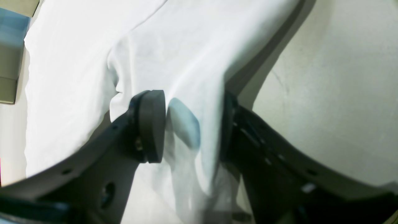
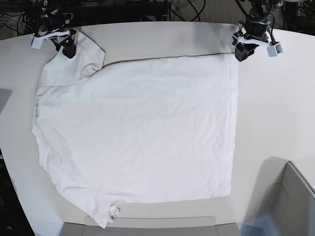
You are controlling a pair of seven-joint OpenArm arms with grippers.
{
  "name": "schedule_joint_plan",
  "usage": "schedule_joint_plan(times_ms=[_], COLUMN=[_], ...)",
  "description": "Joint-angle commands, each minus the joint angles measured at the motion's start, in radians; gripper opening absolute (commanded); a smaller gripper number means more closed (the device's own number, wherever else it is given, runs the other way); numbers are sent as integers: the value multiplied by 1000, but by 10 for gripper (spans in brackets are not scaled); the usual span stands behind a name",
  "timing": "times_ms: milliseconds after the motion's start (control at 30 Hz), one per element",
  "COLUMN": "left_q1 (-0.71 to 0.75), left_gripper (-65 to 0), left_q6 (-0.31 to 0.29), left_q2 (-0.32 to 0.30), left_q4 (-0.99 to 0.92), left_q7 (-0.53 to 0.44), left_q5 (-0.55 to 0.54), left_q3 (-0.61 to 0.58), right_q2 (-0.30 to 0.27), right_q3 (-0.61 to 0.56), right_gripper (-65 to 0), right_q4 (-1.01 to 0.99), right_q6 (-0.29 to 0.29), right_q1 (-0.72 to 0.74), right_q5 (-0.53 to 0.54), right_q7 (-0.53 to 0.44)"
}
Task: Fold the T-shirt properly
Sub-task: 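Lower both grippers onto the shirt's shoulder corners and pinch them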
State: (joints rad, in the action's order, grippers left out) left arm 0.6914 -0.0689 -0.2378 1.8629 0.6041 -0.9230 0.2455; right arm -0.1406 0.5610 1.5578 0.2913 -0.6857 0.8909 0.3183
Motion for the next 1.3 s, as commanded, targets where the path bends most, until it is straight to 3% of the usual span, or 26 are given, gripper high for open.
schedule_joint_plan(times_ms=[0,200,367,600,700,867,967,1100,1267], left_q1=[-22,-103,-111,-183,-169,-146,-152,-198,-198], left_gripper=[-443,-443,-443,-443,-443,-444,-443,-443,-443], left_q6=[-15,-19,-95,-98,-99,-102,-107,-171,-205], left_q2=[-7,-1,1,1,1,-7,-10,-8,-1], left_q4=[-1,-119,-167,-283,-283,-283,-285,-291,-289], left_q7=[7,79,86,130,136,150,161,221,238], left_q5=[-14,-17,-17,-17,-17,-14,-11,-11,-14], left_q3=[7,2,8,12,73,176,147,90,84], right_q2=[-7,-9,-9,-9,-9,-1,0,2,2], right_q3=[6,6,4,0,3,4,3,0,1], right_gripper=[-383,-383,-383,-383,-383,-383,-383,-383,-383], right_q4=[7,7,7,14,30,54,59,59,76], right_q6=[-11,-11,-11,-11,-11,-13,-13,-13,-13], right_q1=[-13,-9,-10,-15,-18,-9,-7,7,1], right_q5=[-13,-13,-13,-13,-25,-143,-169,-169,-169], right_q7=[18,18,18,20,20,20,20,20,20])
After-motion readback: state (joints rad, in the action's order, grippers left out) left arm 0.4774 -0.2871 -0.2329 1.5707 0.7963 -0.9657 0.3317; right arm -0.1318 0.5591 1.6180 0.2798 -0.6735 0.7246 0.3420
